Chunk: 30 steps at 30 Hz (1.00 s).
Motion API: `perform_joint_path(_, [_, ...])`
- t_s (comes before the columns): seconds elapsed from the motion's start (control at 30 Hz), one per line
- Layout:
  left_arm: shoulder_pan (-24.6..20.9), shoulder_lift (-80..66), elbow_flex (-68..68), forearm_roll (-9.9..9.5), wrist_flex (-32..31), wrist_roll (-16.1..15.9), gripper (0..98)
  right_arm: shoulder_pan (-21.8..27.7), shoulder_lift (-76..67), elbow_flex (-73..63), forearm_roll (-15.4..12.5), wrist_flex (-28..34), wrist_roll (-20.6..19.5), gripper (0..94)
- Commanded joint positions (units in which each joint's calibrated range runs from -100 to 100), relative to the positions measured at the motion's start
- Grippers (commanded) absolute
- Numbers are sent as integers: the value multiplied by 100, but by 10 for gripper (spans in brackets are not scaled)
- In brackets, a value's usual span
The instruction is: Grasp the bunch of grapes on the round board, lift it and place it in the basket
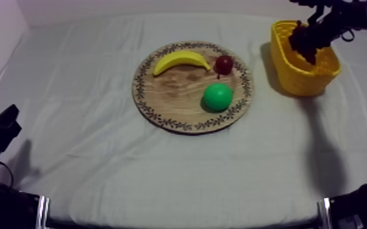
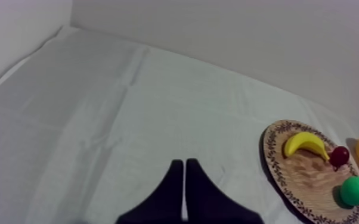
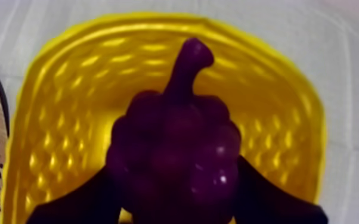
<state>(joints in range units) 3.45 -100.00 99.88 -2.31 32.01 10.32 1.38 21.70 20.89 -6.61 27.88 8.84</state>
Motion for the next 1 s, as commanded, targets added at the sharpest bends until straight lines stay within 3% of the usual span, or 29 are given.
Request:
perform_joint_path(0.0, [-2,0,0,-1,0,-2,1,-4,6,13,-12,-51,11,264])
perform_joint_path(0.13, [-2,0,0,-1,0,0,1,-12,-9,81,-12,-115,17,282])
perform_joint_path(0.3, [-2,0,0,-1,0,0,1,-21,-119,293,-140,-333,105,519])
perform_joint_path(0.43, [-2,0,0,-1,0,1,1,-17,-283,417,-245,-424,199,587])
perform_joint_path(0.67, [-2,0,0,-1,0,1,1,5,-671,615,-312,-473,243,584])
perform_joint_path(0.97, [-2,0,0,-1,0,1,1,114,-1755,1405,-514,-514,442,459])
